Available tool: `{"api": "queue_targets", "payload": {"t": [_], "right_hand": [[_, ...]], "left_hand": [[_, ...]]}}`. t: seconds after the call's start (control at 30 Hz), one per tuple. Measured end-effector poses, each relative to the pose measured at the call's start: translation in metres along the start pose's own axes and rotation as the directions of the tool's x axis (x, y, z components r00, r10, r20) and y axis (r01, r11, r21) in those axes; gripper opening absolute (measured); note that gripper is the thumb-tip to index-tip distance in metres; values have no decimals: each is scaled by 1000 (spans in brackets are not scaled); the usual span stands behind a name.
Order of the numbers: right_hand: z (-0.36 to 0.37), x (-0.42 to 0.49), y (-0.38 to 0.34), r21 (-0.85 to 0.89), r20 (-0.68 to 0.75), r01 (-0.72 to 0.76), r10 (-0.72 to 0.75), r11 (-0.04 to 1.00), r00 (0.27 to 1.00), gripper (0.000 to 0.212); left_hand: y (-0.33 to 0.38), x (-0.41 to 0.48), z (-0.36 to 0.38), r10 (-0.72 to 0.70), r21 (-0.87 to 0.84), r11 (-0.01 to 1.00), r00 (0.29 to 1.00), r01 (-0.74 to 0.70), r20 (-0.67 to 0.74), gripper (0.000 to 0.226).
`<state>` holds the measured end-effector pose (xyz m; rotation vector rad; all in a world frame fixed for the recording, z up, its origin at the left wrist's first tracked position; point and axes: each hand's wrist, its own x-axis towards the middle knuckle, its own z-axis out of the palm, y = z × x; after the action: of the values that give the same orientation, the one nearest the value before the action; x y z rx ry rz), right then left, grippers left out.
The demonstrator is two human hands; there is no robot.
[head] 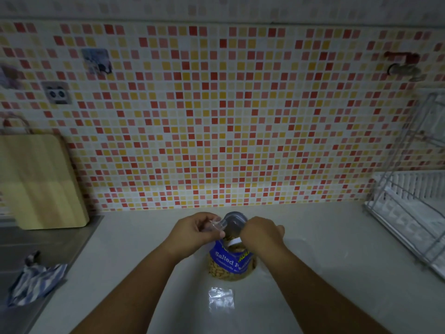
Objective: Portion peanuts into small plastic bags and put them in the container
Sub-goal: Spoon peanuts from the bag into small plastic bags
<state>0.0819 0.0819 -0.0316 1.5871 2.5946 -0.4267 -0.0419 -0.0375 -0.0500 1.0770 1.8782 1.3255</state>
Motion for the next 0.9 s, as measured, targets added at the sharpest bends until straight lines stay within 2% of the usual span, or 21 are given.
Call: {"api": "queue_targets", "payload": {"t": [0.17,0.27,0.37,0.47,0.5,0.57,0.67,0.8,0.9], "right_hand": [[-4,8,17,191,13,-100,99,977,995,22],[-5,18,24,217,35,-132,128,967,991,17],[-6,23,37,177,55,-75,67,981,996,22],[-10,20,50,225,54,-26,14,974,998,30],[-14,20,52,203,73,-35,21,979,997,30],[-25,25,51,50,172,-80,70,996,983,28],[-44,27,46,-118,226,-59,85,991,971,34],[-55,30,46,-179,280,-84,133,980,951,37],[-62,26,43,-216,309,-50,117,975,944,38]], "left_hand": [[3,0,-3,-9,-49,999,1000,9,4,26],[8,2,-7,6,-50,999,999,-8,-45,29],[13,4,-11,38,71,997,997,-34,-60,37],[18,7,-11,77,269,960,997,-74,0,48],[19,8,-11,84,308,947,996,-88,26,51],[22,10,-8,97,364,924,993,-115,67,54],[26,12,-4,108,469,871,989,-145,105,51],[30,16,-1,110,538,828,986,-162,127,49],[32,18,3,97,551,819,986,-158,138,51]]}}
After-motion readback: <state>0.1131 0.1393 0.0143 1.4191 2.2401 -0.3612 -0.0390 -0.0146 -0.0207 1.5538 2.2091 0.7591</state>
